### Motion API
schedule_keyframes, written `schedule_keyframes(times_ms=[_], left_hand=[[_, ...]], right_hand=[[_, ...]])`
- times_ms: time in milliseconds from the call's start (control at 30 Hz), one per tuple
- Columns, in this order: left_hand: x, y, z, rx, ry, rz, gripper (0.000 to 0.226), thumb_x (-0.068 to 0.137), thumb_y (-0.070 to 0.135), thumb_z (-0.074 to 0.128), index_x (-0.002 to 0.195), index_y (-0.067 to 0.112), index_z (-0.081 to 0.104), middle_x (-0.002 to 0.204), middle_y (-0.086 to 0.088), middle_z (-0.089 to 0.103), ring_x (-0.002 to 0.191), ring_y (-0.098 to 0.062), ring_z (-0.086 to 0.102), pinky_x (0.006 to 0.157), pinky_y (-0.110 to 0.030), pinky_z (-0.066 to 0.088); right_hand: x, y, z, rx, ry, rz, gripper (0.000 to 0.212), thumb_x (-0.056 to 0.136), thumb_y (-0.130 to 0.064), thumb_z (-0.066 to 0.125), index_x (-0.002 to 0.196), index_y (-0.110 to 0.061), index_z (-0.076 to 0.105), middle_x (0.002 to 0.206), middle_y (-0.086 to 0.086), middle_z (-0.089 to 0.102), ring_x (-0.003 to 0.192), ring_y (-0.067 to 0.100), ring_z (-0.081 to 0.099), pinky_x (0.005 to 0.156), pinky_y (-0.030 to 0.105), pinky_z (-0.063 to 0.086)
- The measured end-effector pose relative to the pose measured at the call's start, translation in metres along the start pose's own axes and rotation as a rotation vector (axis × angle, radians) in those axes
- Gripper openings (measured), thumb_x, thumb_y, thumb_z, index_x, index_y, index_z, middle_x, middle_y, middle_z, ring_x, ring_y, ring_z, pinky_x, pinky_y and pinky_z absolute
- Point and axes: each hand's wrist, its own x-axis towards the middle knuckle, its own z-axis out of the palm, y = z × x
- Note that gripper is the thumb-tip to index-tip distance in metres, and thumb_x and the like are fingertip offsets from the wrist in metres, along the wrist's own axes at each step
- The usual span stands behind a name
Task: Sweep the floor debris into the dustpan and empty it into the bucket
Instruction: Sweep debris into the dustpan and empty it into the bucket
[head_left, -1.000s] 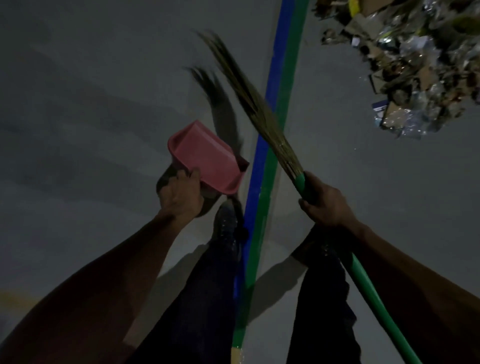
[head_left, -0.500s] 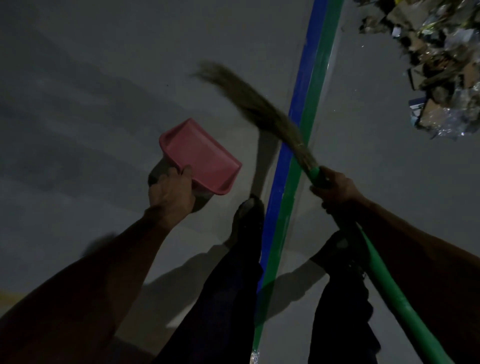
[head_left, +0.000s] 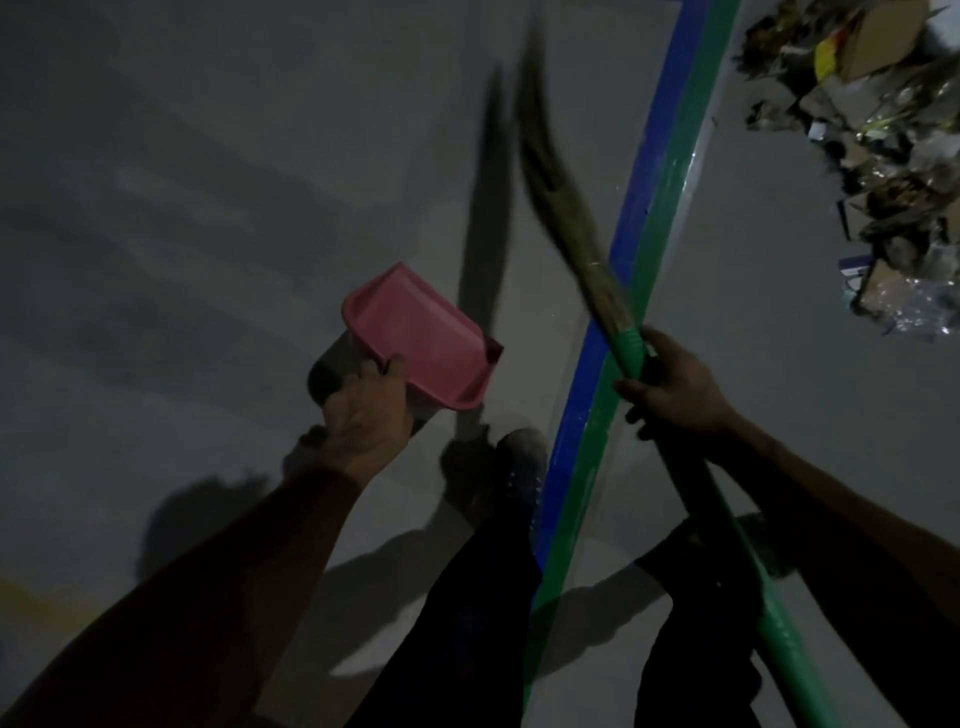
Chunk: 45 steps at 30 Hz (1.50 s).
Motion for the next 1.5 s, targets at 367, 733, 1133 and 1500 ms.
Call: schedule_keyframes(times_ms=[367, 733, 1133, 1500], left_hand=[[0.004, -0.038, -0.001, 0.042, 0.016, -0.119, 0.057, 0.089, 0.021, 0.056, 0.141, 0.015, 0.034, 0.130, -0.019, 0.044, 0.111, -0.037, 0.052, 0.082, -0.042, 0.047], [0.019, -0.012, -0.005, -0.066, 0.077, -0.056, 0.055, 0.084, 0.020, 0.061, 0.133, 0.017, 0.036, 0.121, -0.018, 0.047, 0.107, -0.039, 0.051, 0.074, -0.043, 0.044], [0.038, 0.058, -0.040, -0.102, 0.253, 0.094, 0.059, 0.088, 0.017, 0.059, 0.140, 0.026, 0.034, 0.115, -0.015, 0.047, 0.103, -0.036, 0.053, 0.073, -0.044, 0.044], [0.059, 0.105, -0.055, -0.066, 0.296, 0.182, 0.053, 0.094, 0.018, 0.053, 0.142, 0.027, 0.034, 0.117, -0.017, 0.049, 0.101, -0.036, 0.053, 0.065, -0.038, 0.033]], right_hand=[[0.071, -0.093, 0.115, 0.044, -0.325, 0.140, 0.025, 0.093, -0.015, 0.063, 0.115, -0.011, 0.052, 0.096, 0.013, 0.059, 0.068, 0.023, 0.066, 0.044, 0.026, 0.052], [0.055, -0.027, -0.018, 0.414, 0.271, 0.289, 0.023, 0.093, -0.014, 0.064, 0.106, 0.005, 0.061, 0.075, 0.018, 0.056, 0.047, 0.026, 0.055, 0.037, 0.027, 0.048], [-0.006, 0.027, -0.066, -0.147, 0.112, 0.243, 0.036, 0.091, -0.021, 0.066, 0.125, -0.019, 0.054, 0.085, 0.007, 0.060, 0.050, 0.021, 0.062, 0.041, 0.027, 0.049], [0.034, 0.033, -0.179, -0.197, 0.349, 0.338, 0.023, 0.091, -0.022, 0.067, 0.109, -0.013, 0.056, 0.089, 0.012, 0.061, 0.059, 0.024, 0.066, 0.038, 0.026, 0.051]])
